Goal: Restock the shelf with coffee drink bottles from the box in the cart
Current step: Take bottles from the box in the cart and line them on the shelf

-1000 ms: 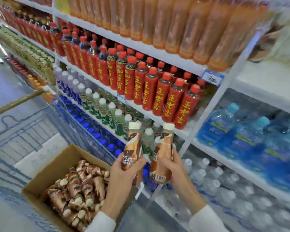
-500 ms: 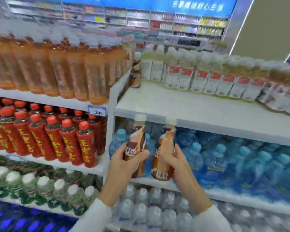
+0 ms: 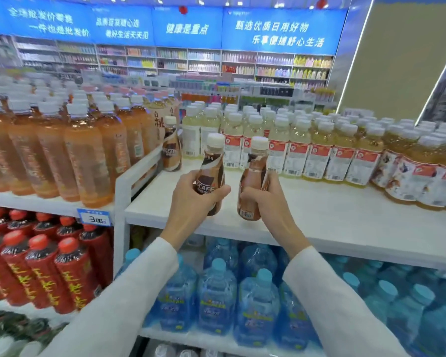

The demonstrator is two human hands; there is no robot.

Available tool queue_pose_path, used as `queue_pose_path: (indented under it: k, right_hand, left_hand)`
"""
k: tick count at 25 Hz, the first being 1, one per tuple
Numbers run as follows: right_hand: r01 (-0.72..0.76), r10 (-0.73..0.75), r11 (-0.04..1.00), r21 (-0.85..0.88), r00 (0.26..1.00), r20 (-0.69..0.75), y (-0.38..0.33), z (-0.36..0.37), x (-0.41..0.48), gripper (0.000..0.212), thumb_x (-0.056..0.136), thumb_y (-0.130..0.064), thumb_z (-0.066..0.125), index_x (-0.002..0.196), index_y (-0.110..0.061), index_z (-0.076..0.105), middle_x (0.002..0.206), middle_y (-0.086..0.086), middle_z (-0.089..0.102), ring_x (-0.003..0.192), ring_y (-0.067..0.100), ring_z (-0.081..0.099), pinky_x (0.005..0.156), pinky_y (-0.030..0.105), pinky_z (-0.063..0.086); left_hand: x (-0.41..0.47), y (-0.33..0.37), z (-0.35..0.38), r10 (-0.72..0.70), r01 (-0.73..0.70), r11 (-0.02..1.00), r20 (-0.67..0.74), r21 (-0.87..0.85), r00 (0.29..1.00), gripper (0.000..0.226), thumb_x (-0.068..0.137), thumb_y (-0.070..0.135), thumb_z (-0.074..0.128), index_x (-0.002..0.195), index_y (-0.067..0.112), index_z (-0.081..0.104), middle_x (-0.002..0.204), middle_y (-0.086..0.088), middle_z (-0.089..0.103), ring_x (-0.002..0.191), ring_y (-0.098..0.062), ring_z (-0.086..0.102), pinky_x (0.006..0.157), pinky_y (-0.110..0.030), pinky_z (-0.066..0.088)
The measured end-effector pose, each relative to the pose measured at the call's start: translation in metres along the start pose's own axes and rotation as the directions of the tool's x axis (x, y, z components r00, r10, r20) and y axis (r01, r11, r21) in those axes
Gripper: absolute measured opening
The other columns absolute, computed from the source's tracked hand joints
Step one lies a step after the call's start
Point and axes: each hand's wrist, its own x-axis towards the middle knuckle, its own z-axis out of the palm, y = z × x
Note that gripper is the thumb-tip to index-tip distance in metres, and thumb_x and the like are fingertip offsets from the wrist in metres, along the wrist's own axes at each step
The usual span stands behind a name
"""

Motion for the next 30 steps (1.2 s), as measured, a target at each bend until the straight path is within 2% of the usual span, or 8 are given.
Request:
queue_pose_path:
  k: [6, 10, 12, 14, 18, 22, 26, 30]
  right_hand:
    - [-0.037, 0.035, 0.997, -0.066, 0.999, -0.032, 0.028, 0.002, 0.017, 0.044, 0.083, -0.01, 0.07, 0.12, -0.021, 0.048, 0.11, 0.0, 0.064, 0.107, 0.02, 0.062, 0.096, 0.039, 0.052]
    - [-0.043, 0.047, 0.975, -0.22, 0.999, 0.009, 0.032, -0.001, 0.014, 0.066, 0.079, -0.026, 0.081, 0.128, -0.029, 0.038, 0.115, -0.012, 0.059, 0.109, 0.013, 0.062, 0.088, 0.025, 0.051]
    - [-0.033, -0.015, 0.916, -0.401, 0.993, -0.116, 0.032, -0.001, 0.006, 0.088, 0.068, -0.046, 0.087, 0.134, -0.033, 0.031, 0.117, -0.015, 0.052, 0.106, 0.008, 0.058, 0.084, 0.02, 0.047]
    - [-0.045, -0.09, 0.864, -0.502, 0.966, -0.241, 0.033, 0.003, 0.002, 0.091, 0.058, -0.059, 0.088, 0.128, -0.03, 0.036, 0.118, -0.011, 0.051, 0.105, 0.009, 0.056, 0.087, 0.026, 0.049]
    - [-0.028, -0.081, 0.88, -0.474, 0.975, -0.207, 0.039, 0.008, 0.007, 0.069, 0.067, -0.039, 0.09, 0.119, -0.029, 0.045, 0.108, -0.014, 0.059, 0.096, 0.001, 0.06, 0.082, 0.021, 0.05]
    - [-0.018, 0.038, 0.963, -0.267, 0.997, 0.07, 0.042, -0.002, 0.017, 0.058, 0.085, -0.003, 0.073, 0.133, -0.022, 0.047, 0.122, -0.011, 0.064, 0.118, 0.009, 0.061, 0.106, 0.035, 0.048]
    - [0.029, -0.046, 0.919, -0.394, 0.998, -0.032, 0.041, 0.001, 0.013, 0.067, 0.072, -0.028, 0.089, 0.129, -0.029, 0.053, 0.118, -0.017, 0.063, 0.108, -0.002, 0.06, 0.095, 0.026, 0.051]
    - [0.035, -0.063, 0.929, -0.368, 0.996, -0.065, 0.045, 0.004, 0.007, 0.064, 0.074, -0.025, 0.088, 0.13, -0.031, 0.057, 0.118, -0.019, 0.067, 0.108, -0.001, 0.062, 0.101, 0.032, 0.052]
  left_hand:
    - [0.02, -0.029, 0.01, 0.005, -0.005, 0.996, -0.002, 0.085, 1.0, 0.047, 0.075, 0.042, 0.085, 0.109, 0.034, 0.053, 0.116, 0.005, 0.058, 0.093, 0.006, 0.056, 0.075, -0.011, 0.043]
    - [0.026, -0.039, 0.008, -0.002, -0.001, 0.999, 0.064, 0.053, 0.998, 0.065, 0.071, 0.046, 0.087, 0.121, 0.036, 0.048, 0.119, 0.014, 0.056, 0.102, -0.001, 0.057, 0.082, -0.014, 0.043]
    - [0.023, -0.045, 0.002, -0.011, 0.005, 0.999, 0.123, 0.054, 0.992, 0.076, 0.069, 0.043, 0.089, 0.13, 0.035, 0.045, 0.122, 0.021, 0.054, 0.108, 0.0, 0.054, 0.087, -0.015, 0.042]
    - [0.021, -0.051, -0.006, -0.006, -0.003, 0.998, 0.146, 0.059, 0.989, 0.076, 0.072, 0.037, 0.089, 0.135, 0.032, 0.047, 0.124, 0.019, 0.058, 0.11, -0.002, 0.058, 0.094, -0.021, 0.046]
    - [0.021, -0.051, -0.015, -0.007, -0.003, 0.996, 0.111, 0.091, 0.994, 0.063, 0.069, 0.034, 0.091, 0.122, 0.032, 0.057, 0.108, 0.023, 0.064, 0.097, 0.005, 0.063, 0.082, -0.014, 0.049]
    - [0.018, -0.047, -0.012, -0.016, 0.009, 0.996, 0.081, 0.091, 0.997, 0.065, 0.063, 0.039, 0.094, 0.116, 0.035, 0.055, 0.1, 0.027, 0.061, 0.089, 0.009, 0.062, 0.072, -0.009, 0.044]
    - [0.015, -0.051, -0.011, 0.01, -0.019, 0.992, 0.064, 0.128, 0.998, 0.073, 0.062, 0.045, 0.093, 0.123, 0.031, 0.056, 0.116, 0.017, 0.064, 0.097, -0.002, 0.065, 0.084, -0.021, 0.053]
    - [0.014, -0.053, -0.006, 0.03, -0.034, 0.988, 0.025, 0.15, 0.999, 0.071, 0.063, 0.047, 0.091, 0.122, 0.031, 0.056, 0.119, 0.013, 0.064, 0.097, -0.006, 0.066, 0.089, -0.031, 0.057]
